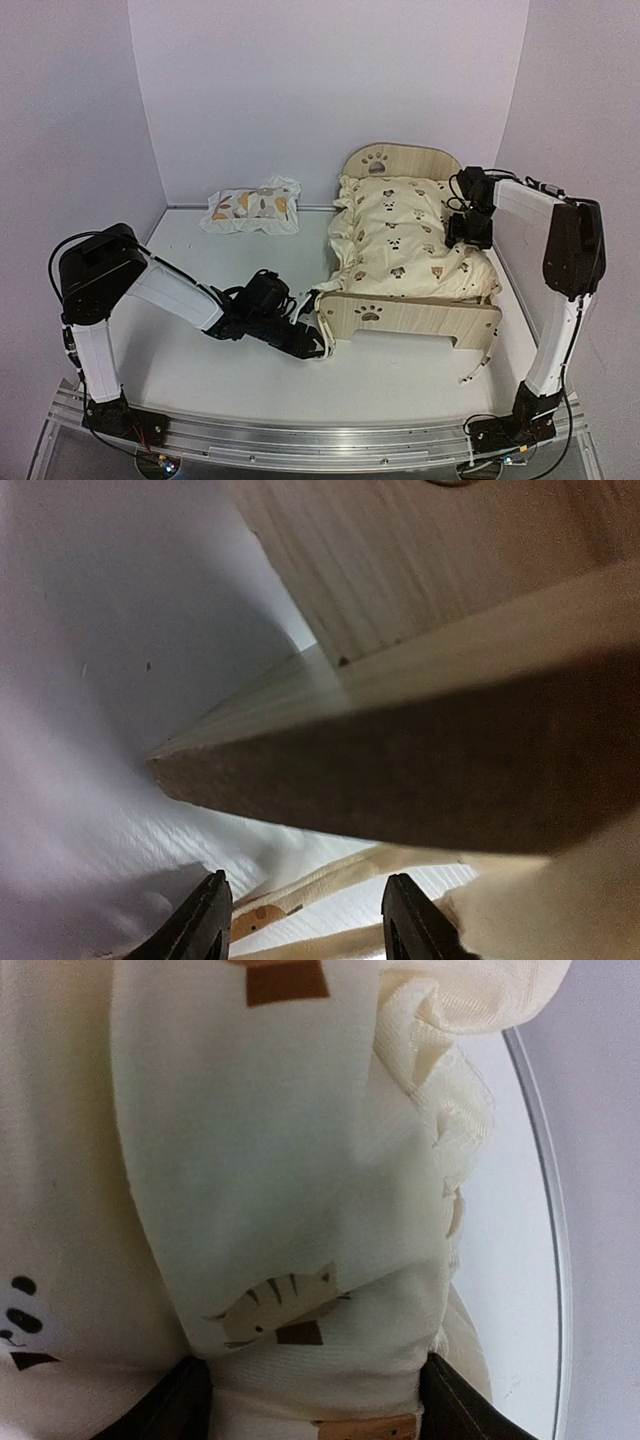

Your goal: Set up the pet bed

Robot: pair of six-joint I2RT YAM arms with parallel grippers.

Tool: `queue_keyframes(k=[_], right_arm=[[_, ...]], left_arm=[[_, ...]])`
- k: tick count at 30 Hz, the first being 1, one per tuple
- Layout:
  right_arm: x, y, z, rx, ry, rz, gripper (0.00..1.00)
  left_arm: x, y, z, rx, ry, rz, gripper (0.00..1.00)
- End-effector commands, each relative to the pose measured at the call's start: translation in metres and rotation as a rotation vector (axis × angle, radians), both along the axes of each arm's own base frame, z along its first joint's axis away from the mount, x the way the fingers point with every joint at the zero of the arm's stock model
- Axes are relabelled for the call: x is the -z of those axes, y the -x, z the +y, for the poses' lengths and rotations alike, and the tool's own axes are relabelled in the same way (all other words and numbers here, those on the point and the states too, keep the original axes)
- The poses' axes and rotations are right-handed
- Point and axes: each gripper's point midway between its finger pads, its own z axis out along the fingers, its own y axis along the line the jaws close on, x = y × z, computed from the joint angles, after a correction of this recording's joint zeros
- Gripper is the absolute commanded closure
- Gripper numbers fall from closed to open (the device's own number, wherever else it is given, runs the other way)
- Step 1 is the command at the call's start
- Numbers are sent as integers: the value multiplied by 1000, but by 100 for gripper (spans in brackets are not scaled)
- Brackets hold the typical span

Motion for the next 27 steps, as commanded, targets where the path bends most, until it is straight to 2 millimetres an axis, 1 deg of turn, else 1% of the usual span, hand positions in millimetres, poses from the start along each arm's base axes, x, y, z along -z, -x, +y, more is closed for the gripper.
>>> queue_keyframes(k=[1, 3, 4, 9, 11, 15, 18, 20, 23, 27], right_arm=[[73, 40, 120, -248, -252, 268, 29], [73, 37, 134, -270, -249, 264, 29], [77, 36, 141, -281, -249, 271, 29], [83, 32, 177, -344, -248, 273, 29], [86, 31, 187, -363, -247, 273, 29], [84, 24, 213, -411, -275, 255, 29], [79, 19, 236, -465, -294, 233, 28], [76, 19, 251, -505, -300, 220, 28], [77, 21, 261, -540, -291, 219, 27], [82, 23, 259, -549, -271, 227, 26]], left_arm=[[-19, 42, -3, 77, 65, 0, 47], [-19, 57, -5, 111, 77, 1, 47], [-17, 63, -7, 127, 81, 6, 47], [-7, 90, -26, 208, 94, 31, 47], [-7, 98, -35, 230, 101, 29, 47], [-12, 107, -53, 264, 124, 22, 47], [-19, 111, -72, 293, 150, 19, 47], [-16, 117, -85, 317, 149, 22, 47], [-13, 121, -106, 343, 165, 30, 48], [-11, 124, -134, 374, 202, 47, 48]])
